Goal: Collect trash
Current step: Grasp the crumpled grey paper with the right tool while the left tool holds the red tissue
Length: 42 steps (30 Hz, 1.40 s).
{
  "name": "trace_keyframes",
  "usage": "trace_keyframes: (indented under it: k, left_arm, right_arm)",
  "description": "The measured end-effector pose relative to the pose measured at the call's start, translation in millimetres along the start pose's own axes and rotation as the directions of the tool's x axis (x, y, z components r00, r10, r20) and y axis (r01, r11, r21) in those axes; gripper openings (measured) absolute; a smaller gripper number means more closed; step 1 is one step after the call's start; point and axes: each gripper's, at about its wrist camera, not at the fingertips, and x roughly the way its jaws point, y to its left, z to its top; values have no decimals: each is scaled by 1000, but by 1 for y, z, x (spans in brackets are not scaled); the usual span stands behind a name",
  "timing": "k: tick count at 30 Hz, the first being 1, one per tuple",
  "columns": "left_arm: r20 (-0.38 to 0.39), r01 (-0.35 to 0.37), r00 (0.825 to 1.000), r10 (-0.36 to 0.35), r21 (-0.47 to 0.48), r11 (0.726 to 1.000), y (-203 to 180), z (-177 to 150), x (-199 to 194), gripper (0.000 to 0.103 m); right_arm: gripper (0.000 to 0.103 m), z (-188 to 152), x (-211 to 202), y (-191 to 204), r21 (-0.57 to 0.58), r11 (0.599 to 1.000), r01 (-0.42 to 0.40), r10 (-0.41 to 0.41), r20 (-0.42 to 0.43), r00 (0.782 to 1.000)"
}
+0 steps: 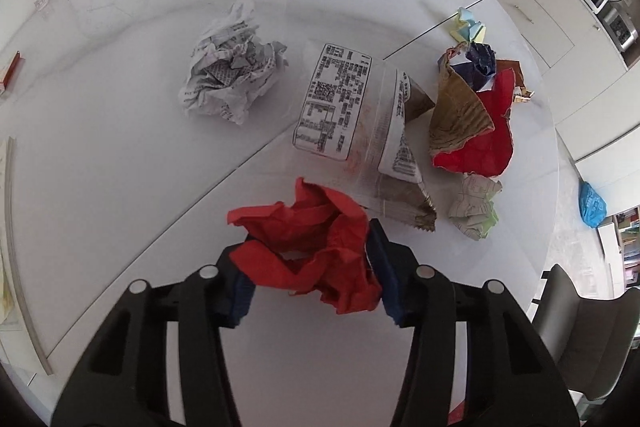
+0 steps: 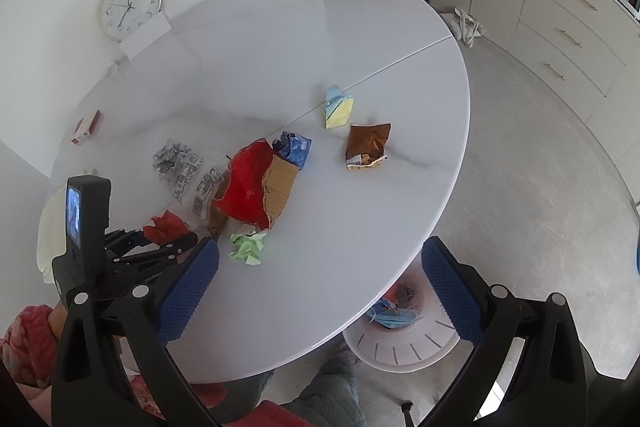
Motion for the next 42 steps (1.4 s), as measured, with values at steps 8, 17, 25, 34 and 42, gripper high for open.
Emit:
trace_keyframes:
  k: [8, 17, 25, 34, 42]
  left_arm:
    - [38, -3, 999, 3, -3, 1000, 11, -7, -34, 47]
    - [115, -53, 992, 61, -73, 996, 52, -1, -91, 47]
    - [128, -93, 986, 105, -99, 991, 93, 11, -114, 47]
    - [136, -92, 986, 101, -70, 993, 119, 18, -116, 47]
    - [129, -70, 989, 77, -59, 996, 136, 24, -106, 47]
  right_arm:
    - [100, 7, 2, 24, -49, 998, -41, 41, 8, 999]
    - [100, 28, 25, 79, -143, 983, -113, 113, -3, 994]
    - [100, 56, 67, 148, -261, 956, -135, 133, -23, 991]
    - [100, 80, 145, 210, -403, 911, -84, 56, -82, 995]
    - [82, 71, 198, 233, -481, 875, -54, -34, -170, 985]
